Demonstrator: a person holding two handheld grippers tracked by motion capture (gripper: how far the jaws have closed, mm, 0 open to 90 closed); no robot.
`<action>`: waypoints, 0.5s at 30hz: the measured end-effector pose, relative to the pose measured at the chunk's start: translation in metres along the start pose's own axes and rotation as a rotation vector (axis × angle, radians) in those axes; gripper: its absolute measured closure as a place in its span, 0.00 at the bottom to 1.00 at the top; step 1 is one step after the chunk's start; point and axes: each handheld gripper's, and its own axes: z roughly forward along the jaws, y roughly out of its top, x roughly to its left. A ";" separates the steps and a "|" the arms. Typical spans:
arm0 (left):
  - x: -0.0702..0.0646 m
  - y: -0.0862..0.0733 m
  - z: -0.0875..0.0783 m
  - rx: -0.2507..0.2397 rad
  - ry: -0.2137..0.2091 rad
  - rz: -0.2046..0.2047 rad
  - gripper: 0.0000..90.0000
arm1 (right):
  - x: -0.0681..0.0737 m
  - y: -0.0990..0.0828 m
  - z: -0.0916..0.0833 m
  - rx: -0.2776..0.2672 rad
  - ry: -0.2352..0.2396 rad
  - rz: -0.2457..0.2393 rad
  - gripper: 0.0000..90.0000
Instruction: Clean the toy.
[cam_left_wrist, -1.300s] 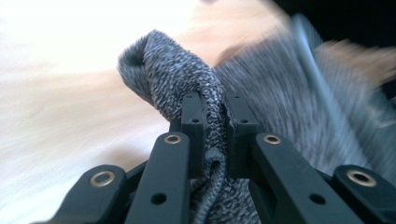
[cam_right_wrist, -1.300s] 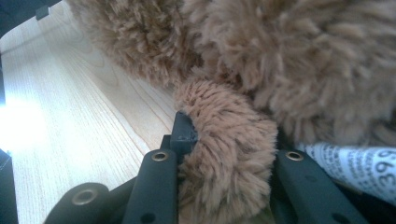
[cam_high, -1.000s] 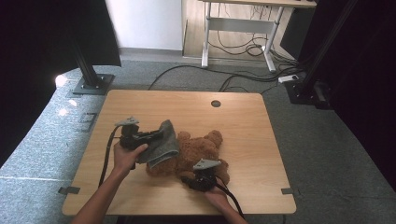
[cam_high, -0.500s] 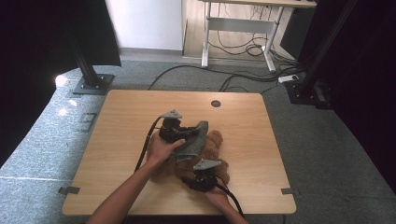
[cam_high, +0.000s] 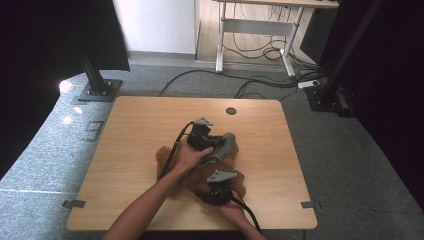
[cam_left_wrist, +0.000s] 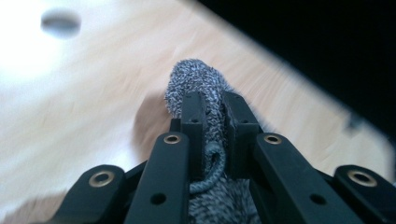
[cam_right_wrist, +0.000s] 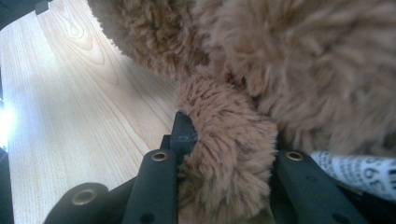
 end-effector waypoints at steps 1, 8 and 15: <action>0.003 -0.002 0.004 0.025 -0.002 -0.022 0.89 | 0.000 0.000 0.000 0.005 0.001 0.004 0.78; 0.009 0.001 -0.012 0.119 0.062 -0.029 0.89 | 0.003 -0.001 0.000 0.013 -0.002 -0.005 0.78; 0.022 -0.009 -0.043 0.087 0.124 -0.026 0.89 | 0.005 -0.002 -0.001 0.015 -0.009 0.000 0.78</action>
